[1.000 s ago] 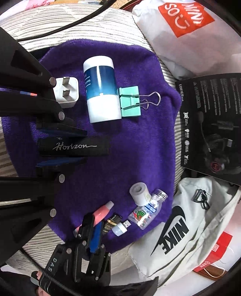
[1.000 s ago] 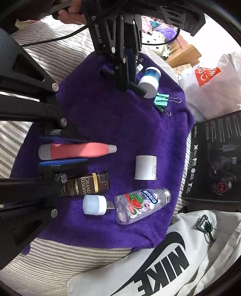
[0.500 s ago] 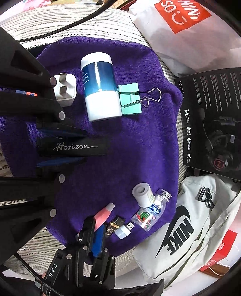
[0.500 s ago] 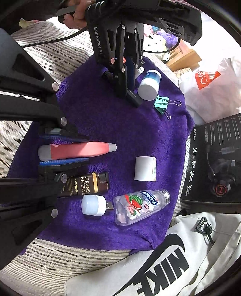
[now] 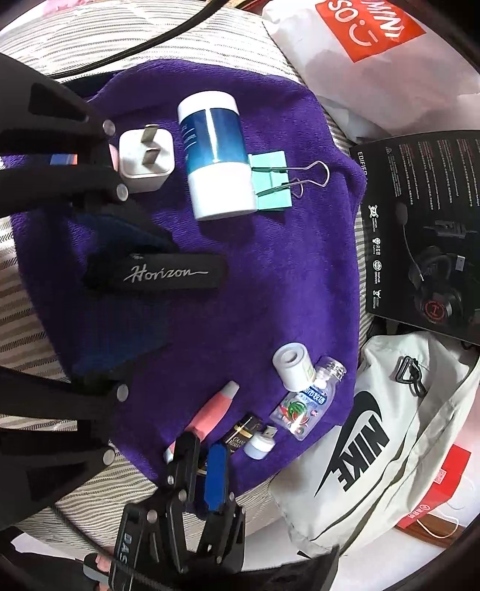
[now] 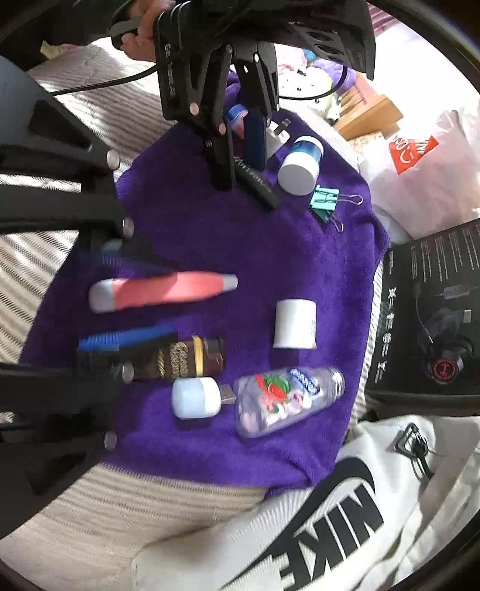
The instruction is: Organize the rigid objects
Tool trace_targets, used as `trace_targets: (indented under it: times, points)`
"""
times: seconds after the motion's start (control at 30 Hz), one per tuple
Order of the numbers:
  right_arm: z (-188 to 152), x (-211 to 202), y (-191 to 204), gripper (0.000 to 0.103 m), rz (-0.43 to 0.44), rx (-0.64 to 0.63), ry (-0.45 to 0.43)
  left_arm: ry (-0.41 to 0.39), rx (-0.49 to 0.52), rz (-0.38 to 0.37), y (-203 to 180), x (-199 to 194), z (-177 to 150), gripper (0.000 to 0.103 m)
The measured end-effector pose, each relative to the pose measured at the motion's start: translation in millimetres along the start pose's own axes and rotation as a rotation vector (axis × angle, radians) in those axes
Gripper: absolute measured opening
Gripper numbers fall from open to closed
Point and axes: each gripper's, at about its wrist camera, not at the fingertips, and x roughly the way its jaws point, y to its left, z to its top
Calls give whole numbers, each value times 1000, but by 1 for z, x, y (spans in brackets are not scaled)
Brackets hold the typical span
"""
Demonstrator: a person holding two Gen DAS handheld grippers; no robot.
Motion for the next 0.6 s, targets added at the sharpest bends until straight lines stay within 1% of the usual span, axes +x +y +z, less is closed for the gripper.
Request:
trace_targets:
  times: [0.1, 0.13, 0.17, 0.2, 0.23, 0.3, 0.33, 0.37, 0.4, 0.47, 0.57, 0.6]
  points:
    - [-4, -13, 0, 38, 1, 9, -20, 11, 12, 30, -7, -2, -1, 54]
    - [-5, -19, 0, 43, -2, 14, -31, 9, 17, 38, -10, -4, -2, 55]
    - [-6, -25, -1, 48, -4, 20, -42, 5, 21, 41, -13, -7, -3, 57]
    - [-7, -30, -1, 50, -5, 25, -51, 1, 22, 48, -15, -11, -4, 66]
    - [-9, -38, -1, 54, -5, 34, -66, -9, 25, 57, -17, -17, -6, 73]
    - [-12, -48, -1, 56, -2, 48, -81, -35, 36, 69, -22, -29, -10, 79]
    - [-15, -53, -1, 60, -2, 58, -89, -48, 40, 78, -24, -36, -12, 83]
    - [-18, -60, -1, 66, -6, 69, -99, -56, 43, 85, -26, -41, -14, 84]
    - [-21, -66, -1, 69, -11, 83, -112, -69, 46, 96, -28, -50, -17, 86]
    - [-26, -76, -1, 81, -17, 108, -130, -87, 41, 109, -30, -61, -21, 88]
    - [-37, -89, 0, 90, -17, 144, -152, -116, 24, 132, -33, -81, -31, 94]
    - [-41, -94, 2, 91, -23, 154, -155, -126, 15, 141, -34, -88, -35, 97]
